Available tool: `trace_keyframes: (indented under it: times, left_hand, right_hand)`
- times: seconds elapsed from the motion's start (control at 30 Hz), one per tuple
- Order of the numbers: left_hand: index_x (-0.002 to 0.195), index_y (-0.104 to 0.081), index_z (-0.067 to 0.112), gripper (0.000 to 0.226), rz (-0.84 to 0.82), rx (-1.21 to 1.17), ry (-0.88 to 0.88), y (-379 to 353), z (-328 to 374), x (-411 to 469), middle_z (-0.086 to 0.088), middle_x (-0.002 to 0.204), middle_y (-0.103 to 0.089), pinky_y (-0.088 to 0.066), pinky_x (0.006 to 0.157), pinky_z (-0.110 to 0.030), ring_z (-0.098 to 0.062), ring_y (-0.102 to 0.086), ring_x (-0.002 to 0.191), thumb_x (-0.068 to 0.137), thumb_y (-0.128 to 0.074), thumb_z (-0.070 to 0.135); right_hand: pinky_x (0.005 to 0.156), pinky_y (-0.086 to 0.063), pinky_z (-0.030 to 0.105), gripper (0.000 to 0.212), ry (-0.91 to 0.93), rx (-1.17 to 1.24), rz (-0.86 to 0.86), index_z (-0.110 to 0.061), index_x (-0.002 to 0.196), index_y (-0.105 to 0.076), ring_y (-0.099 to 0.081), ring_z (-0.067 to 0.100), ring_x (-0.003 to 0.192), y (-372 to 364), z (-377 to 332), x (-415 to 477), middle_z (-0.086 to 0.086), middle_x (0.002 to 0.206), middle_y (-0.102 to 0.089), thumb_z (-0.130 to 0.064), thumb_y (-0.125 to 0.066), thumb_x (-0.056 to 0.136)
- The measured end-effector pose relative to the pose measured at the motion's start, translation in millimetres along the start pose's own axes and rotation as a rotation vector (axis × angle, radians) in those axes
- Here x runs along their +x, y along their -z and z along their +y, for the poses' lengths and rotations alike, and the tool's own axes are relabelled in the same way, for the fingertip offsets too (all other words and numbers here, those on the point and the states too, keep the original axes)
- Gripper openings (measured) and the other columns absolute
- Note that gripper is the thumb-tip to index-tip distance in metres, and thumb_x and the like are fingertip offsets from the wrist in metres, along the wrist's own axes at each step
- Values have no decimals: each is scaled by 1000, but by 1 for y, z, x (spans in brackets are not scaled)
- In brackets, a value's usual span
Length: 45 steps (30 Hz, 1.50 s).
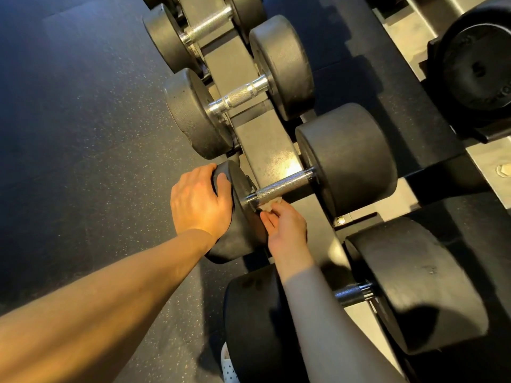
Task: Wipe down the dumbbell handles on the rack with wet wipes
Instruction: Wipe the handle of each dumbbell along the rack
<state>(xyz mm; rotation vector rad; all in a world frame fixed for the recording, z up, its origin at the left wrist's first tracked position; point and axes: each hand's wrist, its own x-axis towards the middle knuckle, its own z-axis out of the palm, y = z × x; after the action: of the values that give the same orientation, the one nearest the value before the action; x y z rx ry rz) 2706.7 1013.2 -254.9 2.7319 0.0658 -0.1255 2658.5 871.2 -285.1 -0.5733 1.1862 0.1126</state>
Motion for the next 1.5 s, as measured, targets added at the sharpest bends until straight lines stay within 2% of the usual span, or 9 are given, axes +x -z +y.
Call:
trace_keyframes:
  times: [0.13, 0.23, 0.33, 0.47, 0.63, 0.87, 1.07, 1.37, 1.5]
  left_hand:
    - [120, -66, 21, 51, 0, -8, -6, -1, -2, 0, -1, 110, -71, -52, 89, -47, -25, -64, 100, 102, -27, 49]
    - [121, -66, 21, 50, 3, -14, -5, 0, 0, 0, -2, 111, -71, -53, 91, -48, -25, -64, 101, 103, -28, 47]
    - [122, -66, 21, 49, 7, -16, -5, 2, 1, -1, -1, 111, -71, -52, 92, -47, -25, -64, 102, 102, -29, 46]
    - [122, -66, 22, 50, 5, -13, -2, 3, 2, -1, -1, 111, -71, -51, 93, -47, -24, -63, 103, 102, -28, 47]
    - [122, -66, 22, 51, -1, -22, -1, 2, 2, -2, -1, 112, -71, -52, 94, -48, -24, -63, 104, 102, -27, 48]
    - [122, -66, 21, 50, -9, -22, -7, 4, 4, -2, -3, 112, -71, -53, 92, -47, -25, -65, 102, 102, -28, 47]
    - [124, -65, 21, 56, -12, -12, 4, 6, 5, -2, -2, 114, -71, -52, 93, -48, -24, -64, 104, 100, -24, 50]
    - [120, -66, 22, 43, -22, -25, 1, 7, 4, 0, 0, 109, -70, -52, 91, -45, -25, -64, 101, 102, -33, 43]
    - [130, -63, 19, 41, -40, -1, 5, 8, 6, -1, -3, 120, -68, -47, 96, -45, -26, -61, 112, 104, -39, 40]
  right_hand:
    - [100, -54, 36, 14, 52, 262, -25, -3, 110, -68, -66, 26, 112, 7, -30, 5, 15, 115, -68, -7, -62, 97]
    - [85, -55, 29, 19, 53, 469, -44, -7, 114, -67, -66, 21, 105, 2, -38, 7, 11, 112, -68, -17, -64, 99]
    - [83, -54, 29, 33, 75, 292, -86, -8, 123, -66, -64, 17, 96, 2, -20, 3, 6, 105, -66, -21, -72, 94]
    - [79, -52, 29, 14, 200, -54, -50, -8, 101, -72, -58, 13, 77, 5, -17, -1, 0, 79, -66, -16, -76, 90]
    - [68, -52, 24, 19, 223, 171, 84, -11, 95, -72, -56, 7, 65, -6, -36, 9, -3, 74, -63, -24, -82, 85]
    - [54, -42, 22, 21, 216, -203, 8, -11, 82, -65, -44, 7, 53, 0, -32, 4, -2, 62, -52, -24, -80, 88]
    - [51, -41, 21, 39, 242, 12, 117, -6, 93, -66, -39, 6, 47, -11, -31, 11, -5, 55, -48, -43, -76, 88]
    - [56, -44, 26, 40, 392, -398, 60, -13, 71, -57, -46, 10, 55, -3, -7, 1, -3, 58, -52, -43, -72, 92]
    - [52, -41, 23, 38, 341, -171, 183, -14, 81, -61, -44, 9, 53, -14, -34, 7, -3, 59, -48, -49, -72, 91]
